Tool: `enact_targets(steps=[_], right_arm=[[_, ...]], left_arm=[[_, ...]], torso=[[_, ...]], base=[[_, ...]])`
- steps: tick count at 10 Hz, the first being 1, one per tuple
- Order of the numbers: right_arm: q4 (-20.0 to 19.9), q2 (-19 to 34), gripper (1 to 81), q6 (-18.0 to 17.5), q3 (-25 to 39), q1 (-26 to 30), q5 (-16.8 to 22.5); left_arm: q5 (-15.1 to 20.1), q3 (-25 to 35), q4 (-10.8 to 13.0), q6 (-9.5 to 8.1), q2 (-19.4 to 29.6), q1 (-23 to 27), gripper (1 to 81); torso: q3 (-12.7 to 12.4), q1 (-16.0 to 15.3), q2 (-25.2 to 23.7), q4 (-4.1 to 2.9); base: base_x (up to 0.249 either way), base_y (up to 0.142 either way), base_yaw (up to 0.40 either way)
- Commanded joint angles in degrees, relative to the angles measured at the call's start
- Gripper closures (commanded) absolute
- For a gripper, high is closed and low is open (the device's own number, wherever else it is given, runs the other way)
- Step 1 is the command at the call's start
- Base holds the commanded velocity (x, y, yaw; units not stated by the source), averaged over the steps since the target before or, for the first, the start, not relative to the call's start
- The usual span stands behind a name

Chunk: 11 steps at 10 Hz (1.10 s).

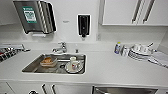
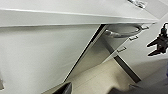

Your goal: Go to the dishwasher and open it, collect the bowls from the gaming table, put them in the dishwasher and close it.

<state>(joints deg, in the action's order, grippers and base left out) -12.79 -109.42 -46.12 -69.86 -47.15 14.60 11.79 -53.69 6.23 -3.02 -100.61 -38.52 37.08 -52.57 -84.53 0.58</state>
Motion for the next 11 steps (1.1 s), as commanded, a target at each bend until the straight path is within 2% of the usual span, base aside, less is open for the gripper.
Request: enact_targets(steps=[1,4,5,7,9,11], right_arm=[[-0.8,4.4,1.0,-4.7,-0.3,6.4,-5.2],[-2.1,5.4,1.0,-6.8,-3.9,6.6,-11.2],[-4.7,5.2,1.0,-7.0,-4.9,7.0,-11.6],[-11.0,4.7,1.0,-7.0,-5.7,8.6,-11.6],[-15.4,4.1,1.0,-6.9,-7.0,9.7,-11.3],[-20.1,1.8,1.0,-7.0,-10.2,11.0,-7.9]], left_arm=[[0.6,1.2,0.4,0.13,2.3,5.3,1.0],[0.6,1.1,0.4,0.12,2.4,5.3,1.0],[0.6,1.1,0.4,0.12,2.3,5.3,1.0],[0.6,1.1,0.4,0.12,2.3,5.3,1.0],[0.6,1.0,0.4,0.21,2.5,5.3,1.0],[0.6,0.9,0.4,0.21,2.3,5.3,1.0]], torso=[[0.0,0.0,0.0,0.0],[0.0,0.0,0.0,0.0],[0.0,0.0,0.0,0.0],[0.0,0.0,0.0,0.0],[0.0,0.0,0.0,0.0],[0.0,0.0,0.0,0.0]], base=[[0.0,0.0,0.0],[0.0,0.0,0.0],[0.0,0.0,0.0],[0.0,0.0,0.0],[0.0,0.0,0.0],[0.0,0.0,0.0]])
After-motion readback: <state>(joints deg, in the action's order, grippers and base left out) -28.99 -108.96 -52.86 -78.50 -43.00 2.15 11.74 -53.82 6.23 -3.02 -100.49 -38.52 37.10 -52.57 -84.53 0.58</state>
